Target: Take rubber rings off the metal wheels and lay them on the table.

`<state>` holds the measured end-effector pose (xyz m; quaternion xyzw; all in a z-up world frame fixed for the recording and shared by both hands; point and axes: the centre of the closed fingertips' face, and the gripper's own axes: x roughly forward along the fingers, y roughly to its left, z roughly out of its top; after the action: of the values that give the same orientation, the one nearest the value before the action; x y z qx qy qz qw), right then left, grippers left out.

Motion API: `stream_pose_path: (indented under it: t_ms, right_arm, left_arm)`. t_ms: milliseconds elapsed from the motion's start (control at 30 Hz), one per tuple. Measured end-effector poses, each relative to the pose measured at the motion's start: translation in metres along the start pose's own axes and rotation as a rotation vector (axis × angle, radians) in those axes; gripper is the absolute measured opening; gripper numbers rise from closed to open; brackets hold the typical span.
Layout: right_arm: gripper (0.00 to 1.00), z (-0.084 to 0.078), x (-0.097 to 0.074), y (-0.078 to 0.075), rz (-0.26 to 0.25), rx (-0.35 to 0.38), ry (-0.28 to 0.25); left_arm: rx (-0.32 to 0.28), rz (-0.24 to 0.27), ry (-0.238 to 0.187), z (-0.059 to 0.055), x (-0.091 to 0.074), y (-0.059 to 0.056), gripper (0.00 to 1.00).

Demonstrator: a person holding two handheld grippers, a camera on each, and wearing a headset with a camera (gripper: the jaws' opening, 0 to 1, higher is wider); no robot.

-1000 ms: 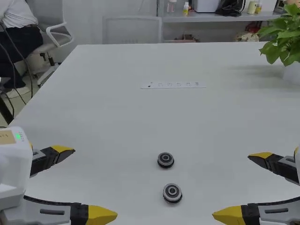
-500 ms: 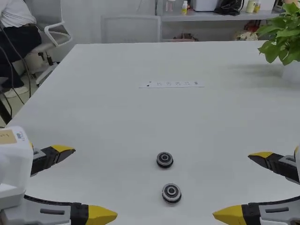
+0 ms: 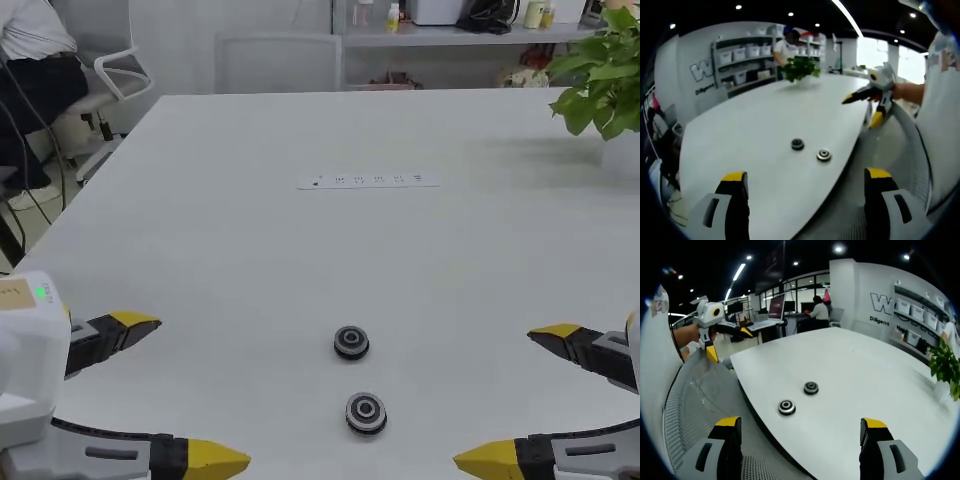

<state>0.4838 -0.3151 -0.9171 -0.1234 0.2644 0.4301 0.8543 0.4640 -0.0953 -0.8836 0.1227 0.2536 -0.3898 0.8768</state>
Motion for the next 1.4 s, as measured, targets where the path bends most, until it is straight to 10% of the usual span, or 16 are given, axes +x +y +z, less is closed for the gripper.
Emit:
stream_pose_path:
  t_ms: [1400]
  right_arm:
    - [0.95, 0.011, 0.014, -0.005, 0.021, -0.05, -0.002]
  left_arm:
    - [0.012, -0.003, 0.002, 0.002, 0.009, 0.008, 0.96]
